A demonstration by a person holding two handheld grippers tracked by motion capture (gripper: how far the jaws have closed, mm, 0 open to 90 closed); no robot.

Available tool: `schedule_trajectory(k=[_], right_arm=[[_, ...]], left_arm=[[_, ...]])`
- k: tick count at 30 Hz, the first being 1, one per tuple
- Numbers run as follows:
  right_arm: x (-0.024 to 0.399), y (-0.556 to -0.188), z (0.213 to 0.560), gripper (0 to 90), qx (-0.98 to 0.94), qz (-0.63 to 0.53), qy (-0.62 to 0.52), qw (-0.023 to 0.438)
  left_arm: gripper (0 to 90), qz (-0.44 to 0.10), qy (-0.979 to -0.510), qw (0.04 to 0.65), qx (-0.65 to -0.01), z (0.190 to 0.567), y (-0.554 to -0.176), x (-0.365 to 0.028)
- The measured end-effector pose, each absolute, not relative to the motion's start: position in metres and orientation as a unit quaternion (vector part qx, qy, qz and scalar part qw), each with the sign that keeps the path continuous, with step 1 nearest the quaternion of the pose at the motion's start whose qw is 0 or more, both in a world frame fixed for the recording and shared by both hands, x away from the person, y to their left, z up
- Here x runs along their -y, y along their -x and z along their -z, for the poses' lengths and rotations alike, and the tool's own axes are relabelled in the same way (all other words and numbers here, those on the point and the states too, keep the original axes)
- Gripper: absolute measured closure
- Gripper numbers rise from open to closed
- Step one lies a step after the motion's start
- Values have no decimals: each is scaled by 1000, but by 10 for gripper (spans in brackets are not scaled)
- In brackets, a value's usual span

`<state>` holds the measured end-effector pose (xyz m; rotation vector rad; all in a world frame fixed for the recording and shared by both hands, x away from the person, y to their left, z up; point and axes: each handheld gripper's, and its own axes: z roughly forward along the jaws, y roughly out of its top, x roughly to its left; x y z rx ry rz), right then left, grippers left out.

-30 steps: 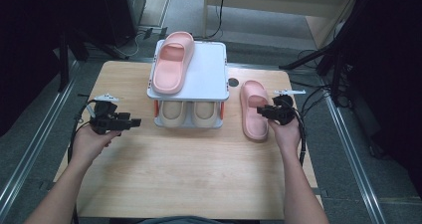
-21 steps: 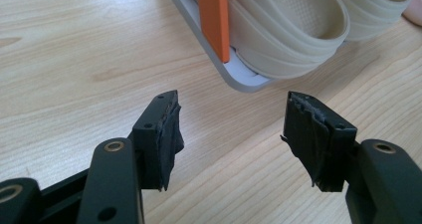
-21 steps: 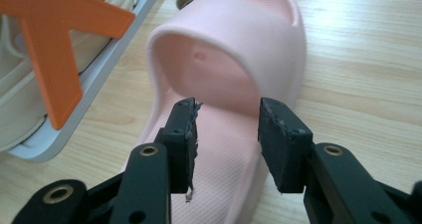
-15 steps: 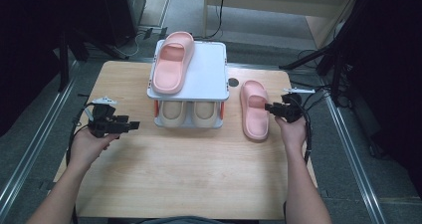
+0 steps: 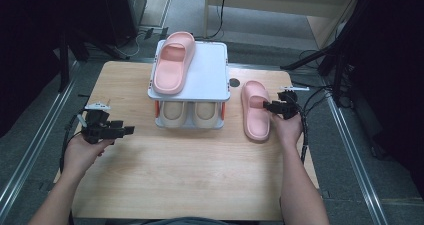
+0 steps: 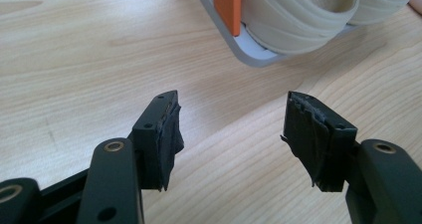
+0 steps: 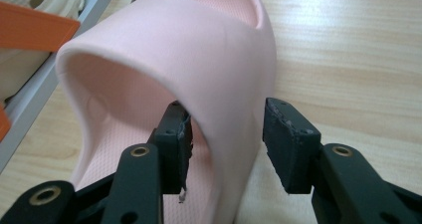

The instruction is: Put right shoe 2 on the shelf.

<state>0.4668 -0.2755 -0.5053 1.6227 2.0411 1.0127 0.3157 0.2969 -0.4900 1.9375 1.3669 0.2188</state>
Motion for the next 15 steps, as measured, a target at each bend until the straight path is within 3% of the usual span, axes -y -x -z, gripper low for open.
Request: schedule_trajectory(k=[8,15], right_arm=[[263,-478,513,576,-724,-337,-567,203],[267,-480,516,629,-713,-339,-582,197]], left_arm=[[393,-88,-750,369,-543,492,-308,-302],[394,-91,-748,367,-545,492,-307,-304]])
